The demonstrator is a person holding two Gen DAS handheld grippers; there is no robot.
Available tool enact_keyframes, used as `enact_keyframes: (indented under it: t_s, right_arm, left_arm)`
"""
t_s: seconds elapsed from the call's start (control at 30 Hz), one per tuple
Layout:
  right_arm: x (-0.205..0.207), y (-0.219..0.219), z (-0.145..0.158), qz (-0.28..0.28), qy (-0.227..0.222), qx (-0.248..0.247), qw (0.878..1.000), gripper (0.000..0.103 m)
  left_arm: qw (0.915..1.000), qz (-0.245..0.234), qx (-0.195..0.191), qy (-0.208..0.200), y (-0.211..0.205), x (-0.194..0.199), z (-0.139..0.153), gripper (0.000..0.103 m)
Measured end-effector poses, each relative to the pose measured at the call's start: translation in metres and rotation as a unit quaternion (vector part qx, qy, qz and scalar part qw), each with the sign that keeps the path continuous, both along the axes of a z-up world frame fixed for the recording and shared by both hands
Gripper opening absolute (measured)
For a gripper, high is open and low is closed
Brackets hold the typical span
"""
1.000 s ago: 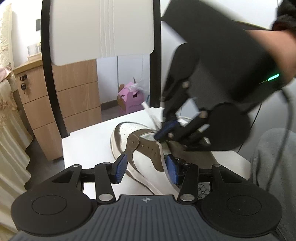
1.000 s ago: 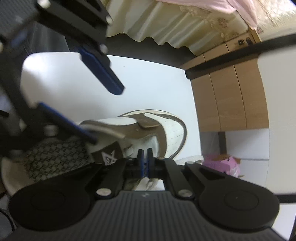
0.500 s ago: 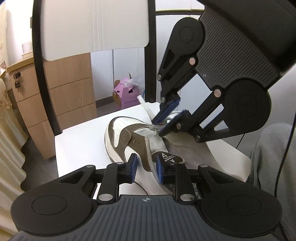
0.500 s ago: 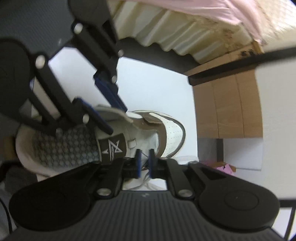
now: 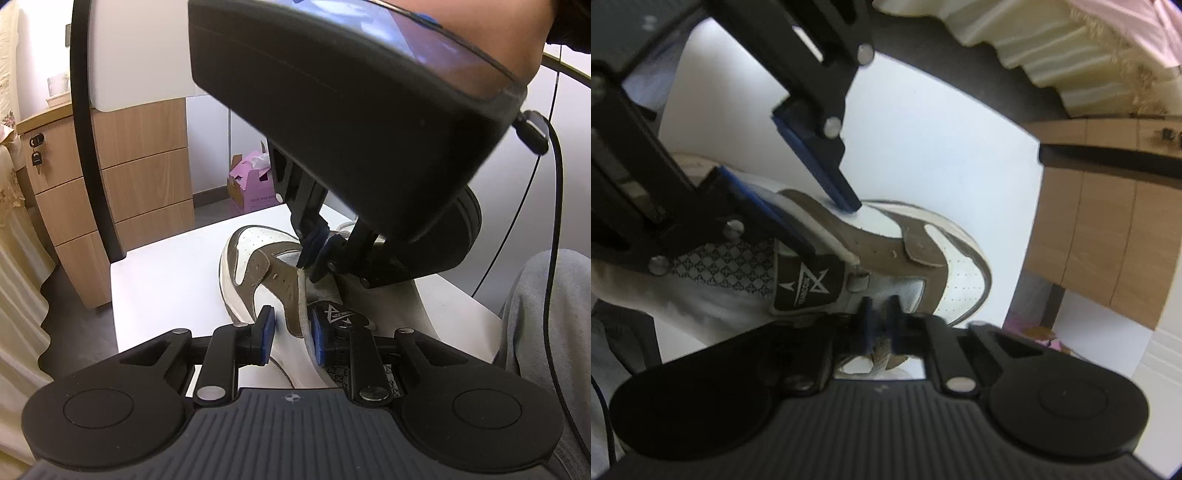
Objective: Lace up shoes with both hands
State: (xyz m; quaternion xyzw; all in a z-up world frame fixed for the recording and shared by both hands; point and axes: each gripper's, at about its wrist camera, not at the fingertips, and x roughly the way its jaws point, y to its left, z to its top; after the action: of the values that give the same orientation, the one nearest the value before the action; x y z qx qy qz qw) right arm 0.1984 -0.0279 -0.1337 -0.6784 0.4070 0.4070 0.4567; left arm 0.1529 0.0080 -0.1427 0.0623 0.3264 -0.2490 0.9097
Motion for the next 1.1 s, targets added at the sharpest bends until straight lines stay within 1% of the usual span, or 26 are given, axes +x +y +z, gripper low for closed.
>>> enact_keyframes:
  t_s: [0.13, 0.3, 0.5, 0.57, 0.67, 0.73, 0.83, 0.93, 1.0, 1.07, 1.1]
  right_arm:
    - [-0.001, -0.006, -0.001, -0.013, -0.011, 0.026, 0.999, 0.003]
    - [0.005, -0.018, 0.012, -0.066, -0.018, 0.096, 0.993, 0.002]
    - [0.010, -0.028, 0.027, -0.125, -0.028, 0.177, 0.976, 0.002]
    - [0.010, -0.030, 0.035, -0.142, -0.032, 0.210, 0.967, 0.000]
    - [0.011, -0.029, 0.049, -0.156, -0.037, 0.237, 0.958, 0.000]
    - [0.013, -0.029, 0.055, -0.156, -0.045, 0.242, 0.957, 0.000]
    - [0.021, -0.031, 0.059, -0.169, -0.041, 0.241, 0.955, 0.000]
    - [0.023, -0.036, 0.064, -0.171, -0.028, 0.257, 0.951, 0.003]
    - [0.025, -0.037, 0.063, -0.168, -0.010, 0.258, 0.951, 0.004]
    - [0.024, -0.036, 0.062, -0.160, 0.003, 0.247, 0.956, 0.008]
    - [0.022, -0.036, 0.061, -0.152, 0.008, 0.238, 0.959, 0.018]
  left_arm:
    - [0.9998, -0.005, 0.017, -0.008, -0.007, 0.000, -0.004, 0.025]
    - [0.9997, -0.016, 0.016, -0.003, -0.007, 0.003, -0.006, 0.025]
    - [0.9996, -0.023, 0.014, 0.001, -0.006, 0.000, -0.006, 0.024]
    - [0.9995, -0.027, 0.013, 0.000, -0.006, 0.000, -0.006, 0.024]
    - [0.9995, -0.026, 0.014, 0.000, -0.007, 0.002, -0.008, 0.024]
    - [0.9997, -0.022, 0.006, 0.006, -0.004, 0.003, -0.008, 0.024]
    - [0.9996, -0.011, -0.017, 0.019, 0.001, 0.005, -0.007, 0.025]
    - [0.9988, -0.002, -0.038, 0.030, 0.006, 0.006, -0.007, 0.025]
    - [0.9986, 0.001, -0.042, 0.031, 0.008, 0.006, -0.008, 0.025]
    - [0.9986, 0.003, -0.042, 0.033, 0.008, 0.006, -0.008, 0.025]
    - [0.9986, 0.003, -0.042, 0.033, 0.008, 0.006, -0.008, 0.025]
